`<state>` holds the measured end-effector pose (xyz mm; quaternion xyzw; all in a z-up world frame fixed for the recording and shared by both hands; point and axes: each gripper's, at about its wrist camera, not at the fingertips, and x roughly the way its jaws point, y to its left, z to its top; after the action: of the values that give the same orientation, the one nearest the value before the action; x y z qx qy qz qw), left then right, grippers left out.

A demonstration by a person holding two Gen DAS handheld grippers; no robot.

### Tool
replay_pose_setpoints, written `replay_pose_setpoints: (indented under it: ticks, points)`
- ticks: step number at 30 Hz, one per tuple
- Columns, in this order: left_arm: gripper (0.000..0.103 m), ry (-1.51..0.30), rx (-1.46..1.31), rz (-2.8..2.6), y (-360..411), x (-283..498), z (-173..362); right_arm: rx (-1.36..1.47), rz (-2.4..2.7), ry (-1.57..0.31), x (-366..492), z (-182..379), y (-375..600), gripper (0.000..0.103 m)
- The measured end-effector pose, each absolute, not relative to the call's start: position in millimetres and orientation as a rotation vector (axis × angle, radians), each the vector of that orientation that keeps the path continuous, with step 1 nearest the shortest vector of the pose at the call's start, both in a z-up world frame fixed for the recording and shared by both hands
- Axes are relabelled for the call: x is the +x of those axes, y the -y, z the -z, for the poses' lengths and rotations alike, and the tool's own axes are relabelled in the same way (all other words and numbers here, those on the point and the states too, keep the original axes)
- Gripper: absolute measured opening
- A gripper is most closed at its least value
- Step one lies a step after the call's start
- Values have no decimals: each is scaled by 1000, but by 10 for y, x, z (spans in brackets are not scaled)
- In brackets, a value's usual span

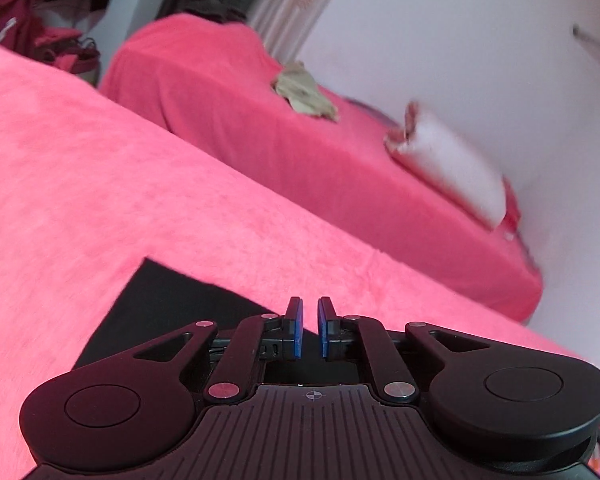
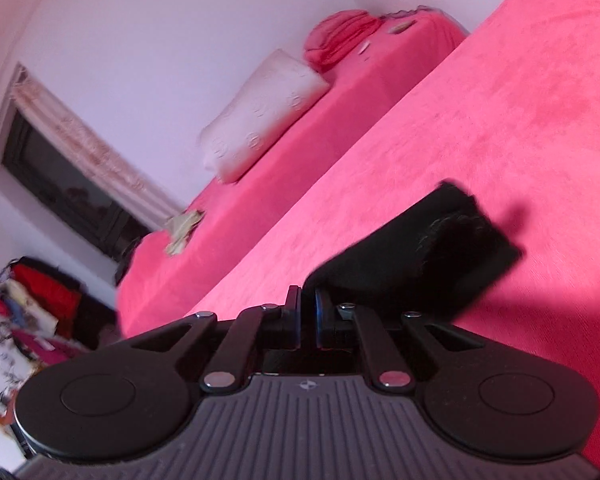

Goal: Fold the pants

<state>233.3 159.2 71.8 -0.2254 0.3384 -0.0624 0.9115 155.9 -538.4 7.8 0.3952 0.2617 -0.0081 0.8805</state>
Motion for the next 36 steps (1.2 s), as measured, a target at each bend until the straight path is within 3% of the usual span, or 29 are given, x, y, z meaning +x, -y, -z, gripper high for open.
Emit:
replay_pose_setpoints:
  ticks: [2,4,8,12,20,21,22,24,30,33,36]
  points:
    - [87,-706,-438,166,-1526,2297,-752,827,20,-559,1647,5,5385,8]
    - [103,-688,-407,202,-1487,2068,-833,797,19,-548,1610,37,5354,8]
    - [103,-667,-323,171,-1449,1419,-1002,794,-6,-511,1320,75,5330,6]
    - [103,-762,-332,32,-1548,1031,-938,816,-43,-488,951,105,5278,6]
    - [103,-939,-467,-55,-1633,1324,-713,817,-82,-541,512,213,5167,11]
    - [103,-969,-455,-65,-1578,1461,-673,815,-102,-548,503,203,5127,20]
    - [103,-1001,-439,-70,-1530,1572,-608,824,-136,-563,512,202,5078,42]
    - [103,-1087,-444,-52,-1451,1748,-429,832,-214,-609,579,202,4938,71]
    - [103,-1114,-423,-62,-1342,1794,-187,730,-381,-699,807,20,4420,74]
    - [103,-1095,-432,-43,-1377,1702,-191,774,-415,-724,904,-25,4359,82]
    - [103,-1065,-451,-30,-1429,1592,-178,842,-526,-831,1072,100,4131,82]
